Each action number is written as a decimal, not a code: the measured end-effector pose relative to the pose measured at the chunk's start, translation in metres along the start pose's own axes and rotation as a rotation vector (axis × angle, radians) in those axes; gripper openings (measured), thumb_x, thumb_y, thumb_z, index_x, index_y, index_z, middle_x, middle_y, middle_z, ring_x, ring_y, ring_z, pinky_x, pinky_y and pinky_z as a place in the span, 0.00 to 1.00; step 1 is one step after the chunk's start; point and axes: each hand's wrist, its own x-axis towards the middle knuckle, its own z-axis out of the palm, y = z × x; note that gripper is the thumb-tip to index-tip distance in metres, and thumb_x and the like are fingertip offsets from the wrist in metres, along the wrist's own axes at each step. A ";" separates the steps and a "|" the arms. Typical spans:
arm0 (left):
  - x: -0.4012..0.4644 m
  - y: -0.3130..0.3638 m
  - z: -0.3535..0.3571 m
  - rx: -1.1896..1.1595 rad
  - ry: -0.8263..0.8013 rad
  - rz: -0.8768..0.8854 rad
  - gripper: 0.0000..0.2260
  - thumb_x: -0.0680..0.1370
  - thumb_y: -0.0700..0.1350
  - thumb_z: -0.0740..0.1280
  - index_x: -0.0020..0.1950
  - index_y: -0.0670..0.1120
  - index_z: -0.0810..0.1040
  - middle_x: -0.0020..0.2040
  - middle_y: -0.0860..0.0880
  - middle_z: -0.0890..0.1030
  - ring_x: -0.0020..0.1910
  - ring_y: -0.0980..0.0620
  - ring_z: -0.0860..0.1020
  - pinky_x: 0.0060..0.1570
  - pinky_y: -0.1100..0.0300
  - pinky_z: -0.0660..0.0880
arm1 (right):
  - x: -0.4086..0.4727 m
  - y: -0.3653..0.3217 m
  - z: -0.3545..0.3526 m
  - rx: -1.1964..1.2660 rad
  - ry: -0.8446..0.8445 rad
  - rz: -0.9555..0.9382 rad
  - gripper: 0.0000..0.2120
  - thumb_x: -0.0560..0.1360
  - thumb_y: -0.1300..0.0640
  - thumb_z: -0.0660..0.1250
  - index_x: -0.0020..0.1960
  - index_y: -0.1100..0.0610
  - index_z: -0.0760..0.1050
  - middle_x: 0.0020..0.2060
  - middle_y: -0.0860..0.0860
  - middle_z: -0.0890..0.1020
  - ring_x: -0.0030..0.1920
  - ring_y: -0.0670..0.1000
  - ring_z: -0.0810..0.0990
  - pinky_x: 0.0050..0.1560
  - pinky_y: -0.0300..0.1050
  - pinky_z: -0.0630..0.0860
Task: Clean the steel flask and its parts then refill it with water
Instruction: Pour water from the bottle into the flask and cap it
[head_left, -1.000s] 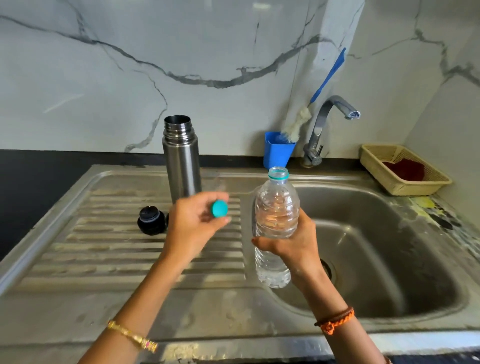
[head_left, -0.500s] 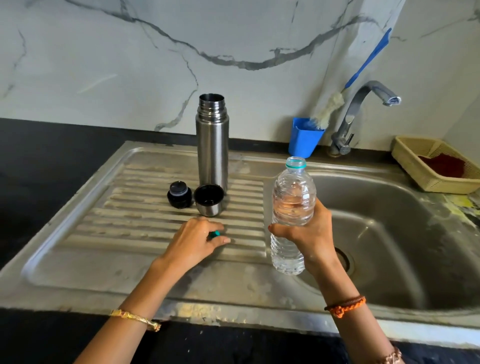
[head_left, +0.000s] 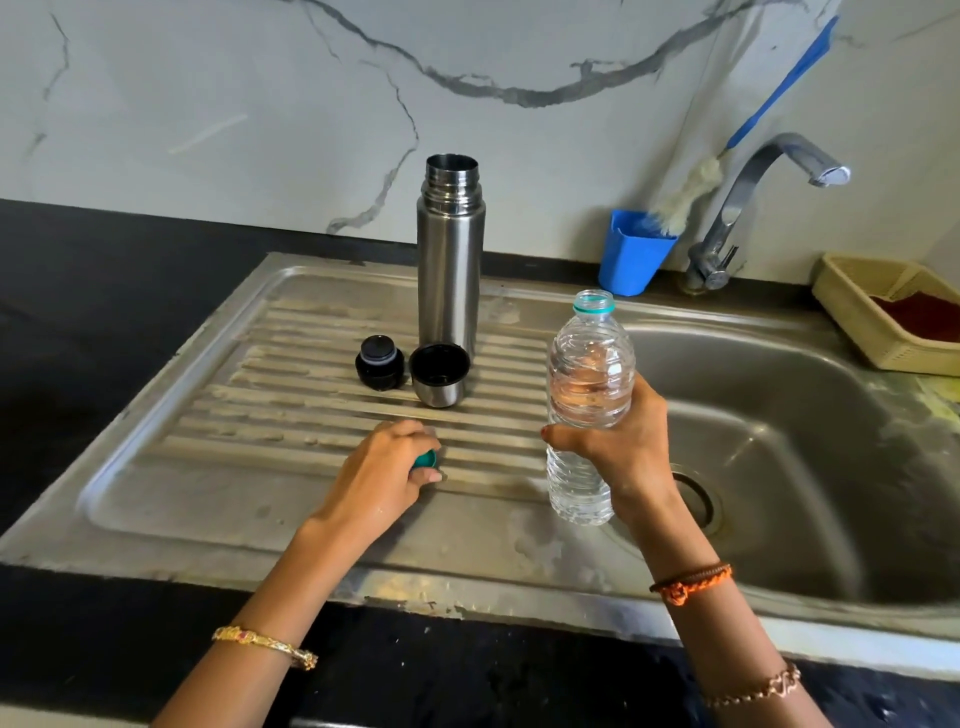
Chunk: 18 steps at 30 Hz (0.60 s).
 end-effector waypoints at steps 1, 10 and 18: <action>-0.003 -0.003 -0.001 -0.024 -0.008 -0.015 0.17 0.74 0.44 0.69 0.63 0.44 0.77 0.62 0.48 0.74 0.59 0.49 0.73 0.60 0.57 0.69 | 0.000 0.000 0.001 -0.002 0.001 0.000 0.27 0.55 0.70 0.78 0.51 0.60 0.75 0.42 0.54 0.82 0.42 0.55 0.82 0.44 0.49 0.79; -0.004 -0.013 -0.008 -0.077 -0.089 -0.096 0.23 0.67 0.48 0.76 0.61 0.51 0.78 0.52 0.54 0.77 0.45 0.55 0.72 0.48 0.58 0.73 | 0.006 -0.002 0.010 -0.044 -0.005 -0.005 0.29 0.54 0.68 0.79 0.53 0.62 0.75 0.43 0.56 0.82 0.43 0.56 0.82 0.45 0.51 0.80; 0.022 -0.010 -0.044 -0.370 0.185 -0.069 0.19 0.64 0.47 0.78 0.54 0.48 0.81 0.45 0.52 0.80 0.36 0.59 0.75 0.37 0.67 0.72 | 0.014 -0.019 0.004 -0.182 0.054 -0.061 0.27 0.53 0.66 0.80 0.50 0.60 0.75 0.42 0.52 0.82 0.42 0.54 0.82 0.43 0.47 0.79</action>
